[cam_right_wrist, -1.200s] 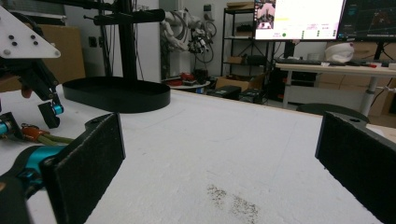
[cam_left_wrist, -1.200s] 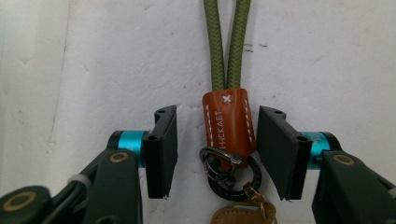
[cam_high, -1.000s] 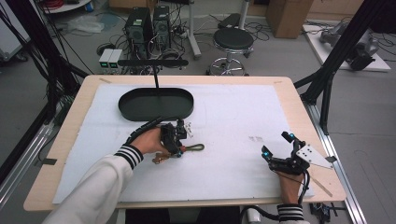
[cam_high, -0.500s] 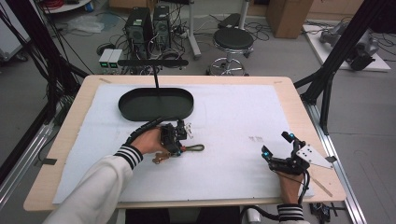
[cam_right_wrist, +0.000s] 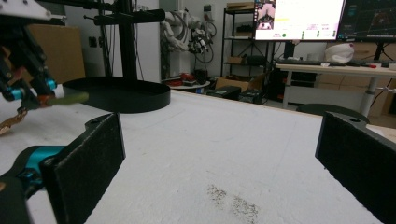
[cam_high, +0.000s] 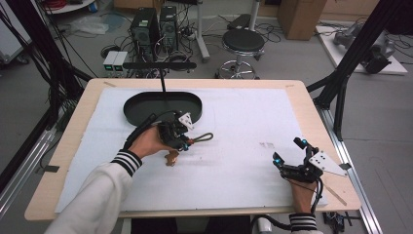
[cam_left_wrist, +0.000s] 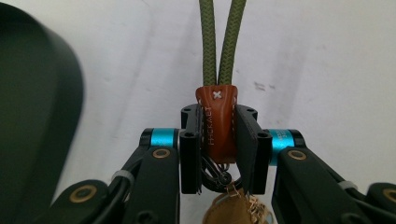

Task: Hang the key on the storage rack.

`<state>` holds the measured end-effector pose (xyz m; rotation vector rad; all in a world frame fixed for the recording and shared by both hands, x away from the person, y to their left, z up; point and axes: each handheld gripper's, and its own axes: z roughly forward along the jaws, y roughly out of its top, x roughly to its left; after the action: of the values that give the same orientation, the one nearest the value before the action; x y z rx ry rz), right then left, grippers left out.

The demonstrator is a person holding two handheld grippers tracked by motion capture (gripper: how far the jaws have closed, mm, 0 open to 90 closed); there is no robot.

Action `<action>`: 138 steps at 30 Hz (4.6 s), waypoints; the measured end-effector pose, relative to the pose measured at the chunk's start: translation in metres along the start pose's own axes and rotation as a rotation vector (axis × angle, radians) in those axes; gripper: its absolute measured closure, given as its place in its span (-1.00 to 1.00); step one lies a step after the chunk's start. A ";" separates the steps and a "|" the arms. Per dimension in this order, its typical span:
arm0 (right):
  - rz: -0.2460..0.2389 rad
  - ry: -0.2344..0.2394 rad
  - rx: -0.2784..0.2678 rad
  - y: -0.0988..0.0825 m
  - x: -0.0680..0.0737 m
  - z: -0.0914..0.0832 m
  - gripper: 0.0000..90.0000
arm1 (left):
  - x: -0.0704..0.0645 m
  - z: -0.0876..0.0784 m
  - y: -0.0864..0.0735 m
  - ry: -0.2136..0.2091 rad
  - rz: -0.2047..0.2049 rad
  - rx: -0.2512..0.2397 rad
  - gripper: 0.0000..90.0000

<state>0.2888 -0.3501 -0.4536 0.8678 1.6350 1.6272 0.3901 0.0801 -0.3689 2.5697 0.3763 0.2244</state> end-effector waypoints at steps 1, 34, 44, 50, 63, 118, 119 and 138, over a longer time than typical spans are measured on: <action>0.000 0.000 0.000 0.000 0.000 0.000 -0.99 | 0.001 -0.004 -0.001 0.015 -0.016 -0.027 0.61; 0.000 0.000 -0.002 0.000 0.000 0.000 -0.99 | 0.042 -0.084 -0.045 0.376 -0.345 -0.462 0.61; 0.001 0.001 -0.001 0.000 0.000 0.000 -0.99 | 0.052 -0.095 -0.057 0.498 -0.419 -0.538 0.61; 0.000 0.000 -0.001 0.000 0.000 0.000 -0.99 | 0.058 -0.099 -0.062 0.571 -0.469 -0.570 0.62; 0.007 0.000 0.001 0.000 0.000 0.000 -0.99 | 0.078 -0.101 -0.073 0.635 -0.530 -0.567 0.62; 0.009 0.000 0.000 0.000 0.000 0.000 -0.99 | 0.115 -0.061 -0.084 0.662 -0.613 -0.505 0.61; 0.009 0.000 -0.001 0.000 0.000 0.000 -0.99 | 0.115 -0.060 -0.085 0.664 -0.611 -0.496 0.61; 0.012 0.001 -0.002 0.000 0.000 0.000 -0.99 | 0.119 -0.051 -0.087 0.669 -0.617 -0.449 0.62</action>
<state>0.2886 -0.3505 -0.4537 0.8779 1.6315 1.6377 0.4724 0.2126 -0.3616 1.7746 1.1795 0.8264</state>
